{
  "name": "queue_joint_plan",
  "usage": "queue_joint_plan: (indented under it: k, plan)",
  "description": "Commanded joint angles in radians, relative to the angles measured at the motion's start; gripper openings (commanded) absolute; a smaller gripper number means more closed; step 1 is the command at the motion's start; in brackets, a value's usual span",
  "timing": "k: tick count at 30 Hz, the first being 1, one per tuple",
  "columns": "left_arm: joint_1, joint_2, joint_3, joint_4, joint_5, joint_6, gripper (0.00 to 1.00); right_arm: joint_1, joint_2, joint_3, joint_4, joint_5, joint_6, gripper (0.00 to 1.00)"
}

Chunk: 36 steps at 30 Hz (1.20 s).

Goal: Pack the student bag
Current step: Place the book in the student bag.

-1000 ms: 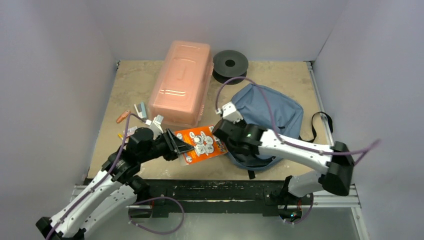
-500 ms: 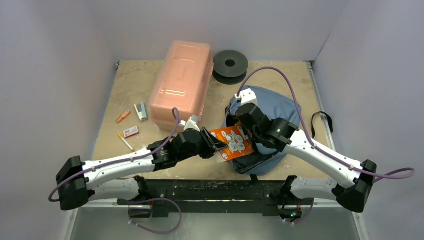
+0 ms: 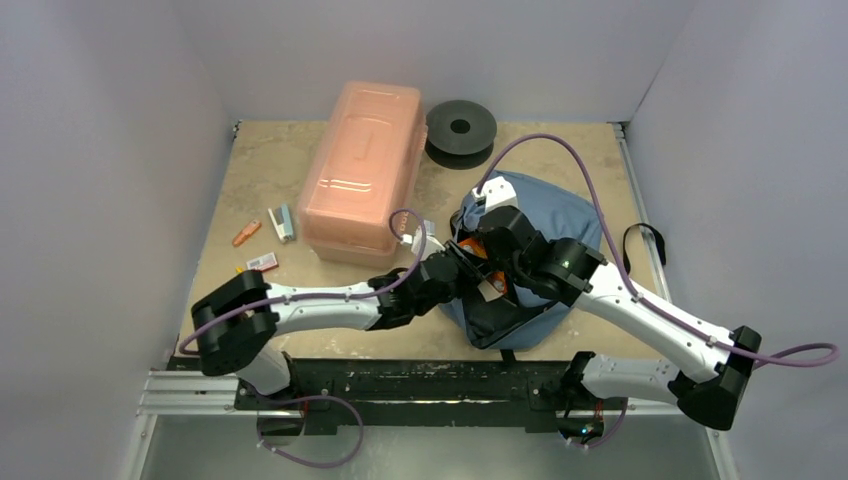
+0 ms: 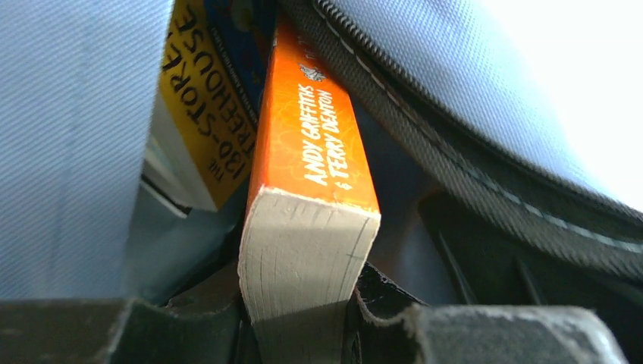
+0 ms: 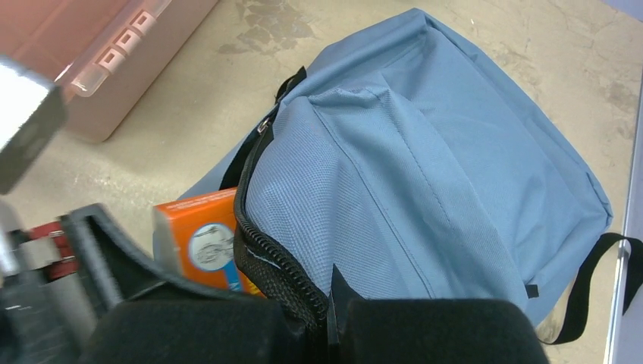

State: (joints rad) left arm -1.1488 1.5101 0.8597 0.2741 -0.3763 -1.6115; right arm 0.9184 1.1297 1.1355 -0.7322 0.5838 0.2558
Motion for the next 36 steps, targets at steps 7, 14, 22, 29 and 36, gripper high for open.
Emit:
queue_joint_plan:
  k: [7, 14, 22, 29, 36]
  plan:
    - [0.015, 0.284, 0.215, 0.447, -0.077, -0.049, 0.00, 0.003, -0.036, 0.007, 0.060, 0.134, -0.107, 0.00]
    - [0.061, 0.384, 0.262, 0.486, -0.071, -0.055, 0.00, 0.004, -0.077, -0.024, 0.043, 0.140, -0.104, 0.00]
    - [0.066, 0.484, 0.358, 0.369, -0.108, -0.093, 0.00, 0.004, -0.121, 0.013, 0.025, 0.034, -0.077, 0.00]
    - [0.065, 0.428, 0.414, 0.044, -0.032, -0.161, 0.45, 0.004, -0.095, 0.004, 0.014, 0.066, -0.076, 0.00]
    - [0.064, 0.316, 0.406, -0.193, 0.052, -0.149, 0.91, 0.004, -0.108, -0.008, 0.026, 0.081, -0.076, 0.00]
